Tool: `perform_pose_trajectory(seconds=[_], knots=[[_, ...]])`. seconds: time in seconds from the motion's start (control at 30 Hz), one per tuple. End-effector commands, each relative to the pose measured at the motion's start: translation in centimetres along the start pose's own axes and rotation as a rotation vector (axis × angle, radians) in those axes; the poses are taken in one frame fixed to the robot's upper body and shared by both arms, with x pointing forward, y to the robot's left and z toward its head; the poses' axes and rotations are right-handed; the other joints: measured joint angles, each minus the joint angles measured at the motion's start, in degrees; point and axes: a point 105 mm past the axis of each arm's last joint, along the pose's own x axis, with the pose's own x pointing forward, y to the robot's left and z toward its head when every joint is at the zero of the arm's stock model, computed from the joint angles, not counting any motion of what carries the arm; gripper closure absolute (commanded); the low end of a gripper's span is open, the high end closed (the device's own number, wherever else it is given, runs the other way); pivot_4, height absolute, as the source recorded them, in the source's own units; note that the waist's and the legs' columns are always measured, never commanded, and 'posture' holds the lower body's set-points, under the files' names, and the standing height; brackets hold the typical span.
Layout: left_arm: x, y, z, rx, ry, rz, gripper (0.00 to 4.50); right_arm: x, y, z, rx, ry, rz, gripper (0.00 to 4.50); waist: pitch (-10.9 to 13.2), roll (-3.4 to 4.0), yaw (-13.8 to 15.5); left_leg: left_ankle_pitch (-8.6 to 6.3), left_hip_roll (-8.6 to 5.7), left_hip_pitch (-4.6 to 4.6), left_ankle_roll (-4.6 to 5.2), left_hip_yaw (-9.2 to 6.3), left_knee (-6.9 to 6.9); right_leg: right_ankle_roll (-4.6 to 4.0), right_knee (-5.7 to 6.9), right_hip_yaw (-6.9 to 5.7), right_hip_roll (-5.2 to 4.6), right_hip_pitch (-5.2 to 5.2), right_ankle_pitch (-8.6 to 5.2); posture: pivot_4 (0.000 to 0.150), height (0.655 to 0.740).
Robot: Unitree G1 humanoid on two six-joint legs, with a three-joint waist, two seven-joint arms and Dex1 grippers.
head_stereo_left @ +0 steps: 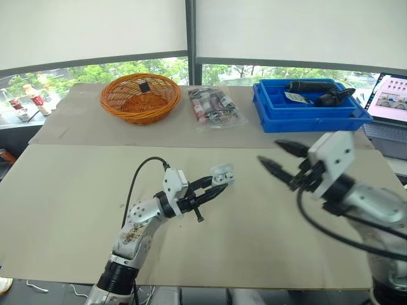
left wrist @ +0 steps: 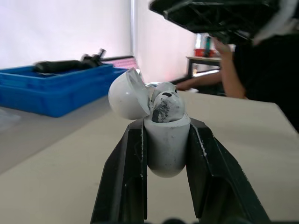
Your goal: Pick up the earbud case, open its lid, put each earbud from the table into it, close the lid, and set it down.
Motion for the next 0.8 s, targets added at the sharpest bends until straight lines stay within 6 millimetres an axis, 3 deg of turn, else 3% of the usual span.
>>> perform_pose_trajectory(seconds=[0.03,0.2,0.33,0.53,0.67,0.8], knots=[[1.3,-1.4,0.6,0.000,-0.024,-0.160,3.89,-0.1,0.2,-0.3,-0.032,0.074,0.119,2.91,0.0,0.02,-0.1,0.00,-0.01,-0.01,0.00,0.01,0.00,0.00,-0.01,0.01,-0.01,-0.01,0.00,0.150,0.7282],[2.0,-2.0,0.5,-0.012,-0.022,-0.243,3.89,0.9,1.7,-1.2,-0.002,0.151,0.311,4.47,0.0,0.01,-0.4,-0.01,0.01,-0.01,0.02,0.03,-0.01,0.00,-0.04,0.05,0.01,-0.02,0.00,0.150,0.7282],[2.0,-1.9,0.2,-0.010,-0.006,-0.256,3.89,1.2,3.7,-0.4,0.057,0.138,0.475,4.50,0.0,0.00,-0.2,-0.01,0.00,-0.03,0.02,0.02,0.00,0.00,-0.07,0.04,-0.02,-0.02,0.00,0.150,0.7282],[1.6,-1.1,0.1,0.002,0.009,-0.227,3.89,-0.3,6.5,0.8,0.167,0.140,0.641,4.50,0.0,-0.01,0.1,-0.01,0.00,-0.07,0.02,0.00,0.00,0.00,-0.08,0.01,-0.02,-0.03,0.00,0.150,0.7282],[1.6,-0.5,0.0,-0.033,0.017,-0.197,3.89,-1.0,7.2,0.1,0.187,0.186,0.650,4.50,0.0,-0.02,0.8,-0.01,0.00,-0.08,0.02,0.00,0.04,0.01,-0.08,0.01,-0.02,-0.03,0.00,0.150,0.7282],[1.4,-0.3,-1.5,-0.230,0.131,-0.182,3.89,-1.1,6.7,-0.3,0.176,0.193,0.582,4.50,0.0,-0.02,1.1,-0.01,0.00,-0.08,0.02,0.00,0.05,0.02,-0.07,0.01,-0.02,-0.03,-0.01,0.150,0.7282]])
